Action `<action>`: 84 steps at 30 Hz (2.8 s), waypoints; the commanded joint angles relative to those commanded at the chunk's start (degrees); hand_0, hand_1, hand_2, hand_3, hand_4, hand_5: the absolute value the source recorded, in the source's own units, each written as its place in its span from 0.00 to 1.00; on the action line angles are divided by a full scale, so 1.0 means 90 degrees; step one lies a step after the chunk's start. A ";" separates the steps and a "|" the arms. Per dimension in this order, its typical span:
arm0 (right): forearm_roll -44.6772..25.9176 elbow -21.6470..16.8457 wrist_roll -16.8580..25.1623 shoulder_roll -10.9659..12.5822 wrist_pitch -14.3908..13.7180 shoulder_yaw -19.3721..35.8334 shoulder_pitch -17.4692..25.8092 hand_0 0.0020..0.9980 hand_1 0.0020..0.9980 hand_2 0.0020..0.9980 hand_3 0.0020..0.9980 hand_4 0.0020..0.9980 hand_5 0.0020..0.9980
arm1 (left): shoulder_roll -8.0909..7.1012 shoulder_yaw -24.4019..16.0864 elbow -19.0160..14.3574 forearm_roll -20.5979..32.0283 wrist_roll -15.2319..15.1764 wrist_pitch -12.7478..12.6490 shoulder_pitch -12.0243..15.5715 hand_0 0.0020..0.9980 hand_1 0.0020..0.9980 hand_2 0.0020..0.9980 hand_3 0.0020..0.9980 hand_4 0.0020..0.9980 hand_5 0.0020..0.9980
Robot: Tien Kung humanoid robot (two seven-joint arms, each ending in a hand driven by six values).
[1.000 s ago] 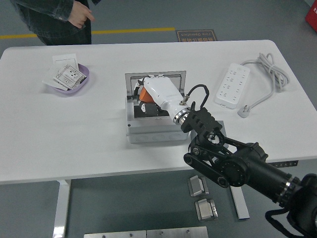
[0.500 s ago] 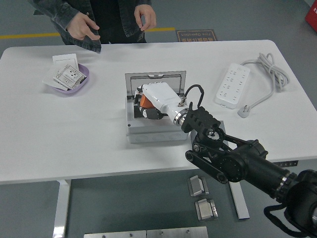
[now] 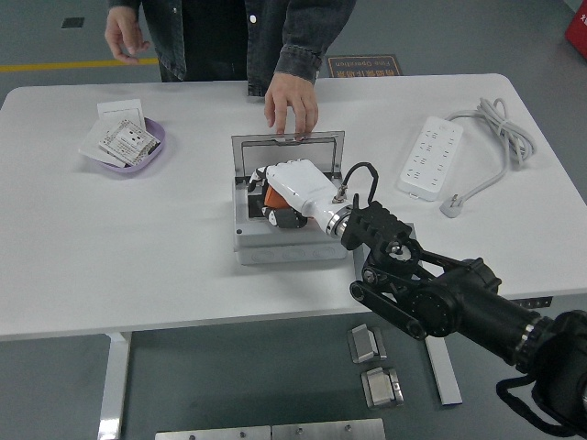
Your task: Pick up the cylinder from the cube,place it in the box,flap close box
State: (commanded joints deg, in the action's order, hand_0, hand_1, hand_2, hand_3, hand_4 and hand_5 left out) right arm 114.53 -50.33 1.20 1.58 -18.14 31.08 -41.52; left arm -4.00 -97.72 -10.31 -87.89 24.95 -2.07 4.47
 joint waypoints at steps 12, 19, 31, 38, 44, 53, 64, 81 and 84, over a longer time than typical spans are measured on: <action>0.0012 0.0015 0.0042 0.0055 -0.0060 0.0020 0.0026 0.60 0.61 0.64 0.78 0.90 0.29 | 0.0021 0.0070 0.0000 0.0049 -0.0035 0.0012 -0.0017 0.65 0.65 0.57 0.67 0.70 0.34; -0.0589 -0.0512 0.0064 0.0354 -0.0108 0.0131 0.0226 0.61 0.61 0.63 0.77 0.92 0.30 | 0.0042 0.0055 0.0000 0.0046 -0.0038 0.0012 0.0029 0.64 0.65 0.57 0.67 0.70 0.34; -0.1903 -0.2197 -0.0052 0.1144 0.0109 0.0927 0.0294 0.61 0.59 0.62 0.75 0.93 0.33 | 0.0069 -0.0011 0.0000 0.0028 -0.0003 0.0001 0.0132 0.64 0.65 0.56 0.67 0.70 0.34; -0.2067 -0.1890 -0.0022 0.1052 0.0188 0.1069 -0.0268 0.60 0.57 0.62 0.75 0.92 0.33 | 0.0050 -0.0010 0.0000 0.0022 0.0016 0.0008 0.0112 0.64 0.65 0.56 0.67 0.70 0.34; -0.2288 -0.1001 0.0200 0.0661 0.0068 0.0887 -0.0525 0.61 0.58 0.63 0.75 0.91 0.33 | 0.0044 -0.0017 0.0000 -0.0014 0.0023 0.0019 0.0082 0.64 0.65 0.56 0.67 0.69 0.34; -0.2453 -0.0124 0.0362 0.0453 -0.0057 0.0696 -0.0492 0.61 0.58 0.63 0.74 0.90 0.33 | 0.0055 -0.0027 0.0000 -0.0072 0.0025 0.0038 0.0060 0.64 0.65 0.56 0.67 0.69 0.34; -0.2486 -0.0771 0.0358 0.0811 -0.0102 0.0490 -0.0152 0.60 0.55 0.63 0.73 0.90 0.34 | 0.0075 -0.0016 0.0000 -0.0068 -0.0005 0.0044 0.0046 0.64 0.65 0.56 0.67 0.69 0.34; -0.2958 -0.2551 0.0426 0.1635 -0.0258 0.0332 0.0911 0.60 0.54 0.62 0.73 0.89 0.35 | 0.0088 0.0001 0.0000 0.0012 -0.0027 0.0030 0.0104 0.64 0.65 0.56 0.67 0.69 0.34; -0.3013 -0.2689 0.0461 0.1680 -0.0289 0.0350 0.1073 0.60 0.54 0.62 0.73 0.89 0.35 | 0.0092 0.0005 0.0000 0.0022 -0.0032 0.0028 0.0106 0.64 0.65 0.56 0.67 0.69 0.34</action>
State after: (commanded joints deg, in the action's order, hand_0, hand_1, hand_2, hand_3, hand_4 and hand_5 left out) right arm 87.41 -74.54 5.36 16.70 -20.74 34.23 -31.86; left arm -3.17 -97.67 -10.31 -87.69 24.67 -1.81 5.43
